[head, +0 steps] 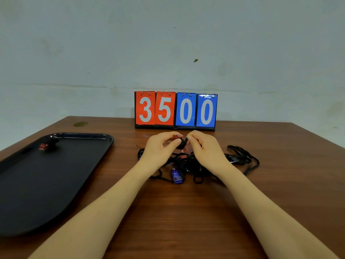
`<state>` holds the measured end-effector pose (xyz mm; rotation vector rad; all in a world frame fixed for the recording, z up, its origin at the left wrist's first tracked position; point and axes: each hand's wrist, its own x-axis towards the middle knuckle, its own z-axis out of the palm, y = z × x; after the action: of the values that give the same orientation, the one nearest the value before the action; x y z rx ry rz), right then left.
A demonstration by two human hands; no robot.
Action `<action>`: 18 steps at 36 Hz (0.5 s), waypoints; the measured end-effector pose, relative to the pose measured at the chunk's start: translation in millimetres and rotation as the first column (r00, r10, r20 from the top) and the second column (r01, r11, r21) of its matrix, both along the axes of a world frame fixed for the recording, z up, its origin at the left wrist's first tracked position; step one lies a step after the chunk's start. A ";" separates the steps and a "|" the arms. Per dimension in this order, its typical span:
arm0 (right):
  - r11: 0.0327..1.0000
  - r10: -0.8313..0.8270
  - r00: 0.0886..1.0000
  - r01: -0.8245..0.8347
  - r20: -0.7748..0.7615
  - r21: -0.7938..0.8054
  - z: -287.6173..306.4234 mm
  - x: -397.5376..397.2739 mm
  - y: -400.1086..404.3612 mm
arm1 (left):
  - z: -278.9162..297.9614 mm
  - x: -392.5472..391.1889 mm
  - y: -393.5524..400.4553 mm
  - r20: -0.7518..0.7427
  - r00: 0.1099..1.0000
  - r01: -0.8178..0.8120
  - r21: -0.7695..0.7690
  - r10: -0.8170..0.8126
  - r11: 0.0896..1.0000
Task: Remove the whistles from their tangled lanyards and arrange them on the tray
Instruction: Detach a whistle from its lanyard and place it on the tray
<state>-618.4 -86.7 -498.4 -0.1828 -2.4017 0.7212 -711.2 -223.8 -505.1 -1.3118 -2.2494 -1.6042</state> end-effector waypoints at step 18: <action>0.920 0.147 0.987 -0.162 -0.070 -0.357 1.1 3.2 -3.7 | 16.2 14.5 -7.1 0.552 0.739 0.095 0.483 -0.387 0.871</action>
<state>-615.2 -90.4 -497.4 -0.1258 -2.2406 1.2299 -696.7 -230.8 -488.8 -1.0778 -1.8236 -2.8055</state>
